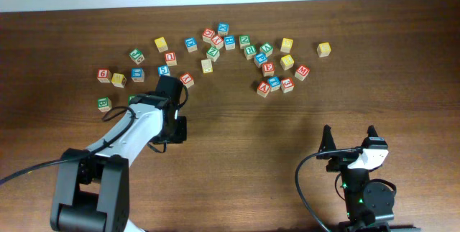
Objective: Spell out ICRA
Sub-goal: 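Open the left gripper and raise it back over the blocks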
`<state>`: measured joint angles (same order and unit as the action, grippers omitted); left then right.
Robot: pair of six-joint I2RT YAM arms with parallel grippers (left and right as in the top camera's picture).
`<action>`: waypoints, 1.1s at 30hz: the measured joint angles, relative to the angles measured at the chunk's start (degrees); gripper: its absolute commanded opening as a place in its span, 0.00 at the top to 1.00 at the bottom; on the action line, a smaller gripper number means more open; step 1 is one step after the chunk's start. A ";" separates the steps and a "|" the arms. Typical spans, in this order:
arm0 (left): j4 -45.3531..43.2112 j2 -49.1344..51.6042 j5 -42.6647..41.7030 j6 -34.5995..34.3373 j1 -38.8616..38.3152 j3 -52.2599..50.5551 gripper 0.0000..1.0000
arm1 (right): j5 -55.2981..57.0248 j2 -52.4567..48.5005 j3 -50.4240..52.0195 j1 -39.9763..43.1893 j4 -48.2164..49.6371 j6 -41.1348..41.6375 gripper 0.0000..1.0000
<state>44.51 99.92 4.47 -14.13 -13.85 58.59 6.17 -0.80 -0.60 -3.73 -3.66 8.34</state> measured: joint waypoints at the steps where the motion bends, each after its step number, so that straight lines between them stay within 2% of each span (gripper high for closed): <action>1: -0.02 0.00 -0.02 -0.02 0.00 0.00 0.52 | 0.00 0.00 0.00 0.00 0.00 0.00 0.02; 3: -0.02 0.00 -0.02 -0.04 0.00 0.00 0.38 | 0.00 0.00 0.00 0.00 0.00 0.02 0.02; 6: -0.02 0.00 -0.02 0.09 0.00 0.00 0.07 | 0.00 0.00 0.00 0.00 0.00 0.00 0.02; 8: -0.02 0.00 -0.02 0.13 0.00 0.00 0.05 | 0.00 0.00 0.00 0.00 0.00 -0.02 0.02; 11: 0.02 0.00 -0.07 0.07 0.09 0.02 0.07 | 0.00 0.00 0.00 0.00 0.00 0.00 0.02; 12: 0.52 0.00 -0.07 0.00 0.33 0.39 0.12 | 0.00 0.00 0.00 0.00 0.00 -0.02 0.02; 13: 0.96 0.00 -0.09 -0.24 0.63 0.92 0.27 | 0.00 0.00 0.00 0.00 0.00 0.00 0.02; 14: 1.84 0.02 -0.20 -0.61 1.14 2.23 0.74 | -0.02 0.00 0.00 0.00 0.00 0.00 0.02; 15: 2.97 0.02 -0.50 -0.83 1.75 4.26 1.00 | -0.02 0.00 0.00 0.00 0.00 0.00 0.02; 19: 7.87 0.00 -2.67 -1.49 4.00 18.05 1.00 | -0.02 0.00 0.00 0.00 0.00 0.00 0.02; 27: 26.95 -0.07 -4.59 -1.51 4.24 50.21 1.00 | 0.00 0.00 0.00 0.00 0.00 0.02 0.02; 29: 30.25 -0.07 -4.76 -1.51 4.22 56.04 0.93 | 0.00 0.00 0.00 0.00 0.00 0.00 0.02; 30: 31.10 -0.17 -4.94 -1.62 4.11 58.40 0.71 | 0.00 0.00 0.00 0.00 0.00 0.02 0.02; 32: 32.26 -0.83 -5.62 -1.57 3.69 60.92 0.53 | 0.00 0.00 0.00 0.00 0.00 -0.02 0.02; 33: 32.79 -0.98 -6.08 -1.81 3.34 61.07 0.50 | 0.00 0.00 0.00 0.00 0.00 0.00 0.02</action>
<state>77.30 98.94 -1.61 -15.94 -10.50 119.66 6.17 -0.80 -0.60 -3.73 -3.66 8.34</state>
